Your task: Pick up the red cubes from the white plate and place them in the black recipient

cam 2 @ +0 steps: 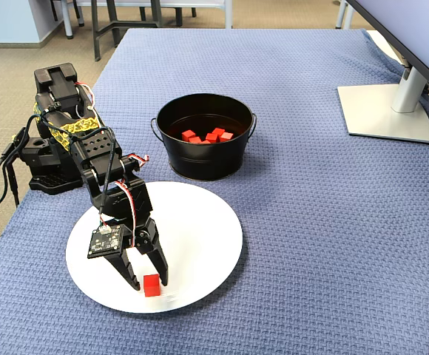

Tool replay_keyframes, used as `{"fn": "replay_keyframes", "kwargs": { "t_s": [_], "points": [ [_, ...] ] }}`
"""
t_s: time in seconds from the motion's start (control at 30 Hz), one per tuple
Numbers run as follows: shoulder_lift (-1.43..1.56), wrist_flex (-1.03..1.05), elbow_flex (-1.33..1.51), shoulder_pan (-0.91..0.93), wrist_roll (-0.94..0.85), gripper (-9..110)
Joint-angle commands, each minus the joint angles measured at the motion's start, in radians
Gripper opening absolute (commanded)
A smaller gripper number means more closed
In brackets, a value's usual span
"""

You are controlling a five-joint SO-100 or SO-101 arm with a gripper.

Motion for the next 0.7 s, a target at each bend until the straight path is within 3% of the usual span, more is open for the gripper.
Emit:
{"fn": "replay_keyframes", "kwargs": {
  "t_s": [0.0, 0.23, 0.4, 0.67],
  "points": [
    [0.014, -0.002, -0.061, 0.005, 0.006, 0],
    [0.156, -0.021, -0.029, 0.0, 0.104, 0],
    [0.468, 0.121, 0.023, -0.057, 0.253, 0],
    [0.936, -0.018, 0.425, -0.357, 0.617, 0]
  ]
}}
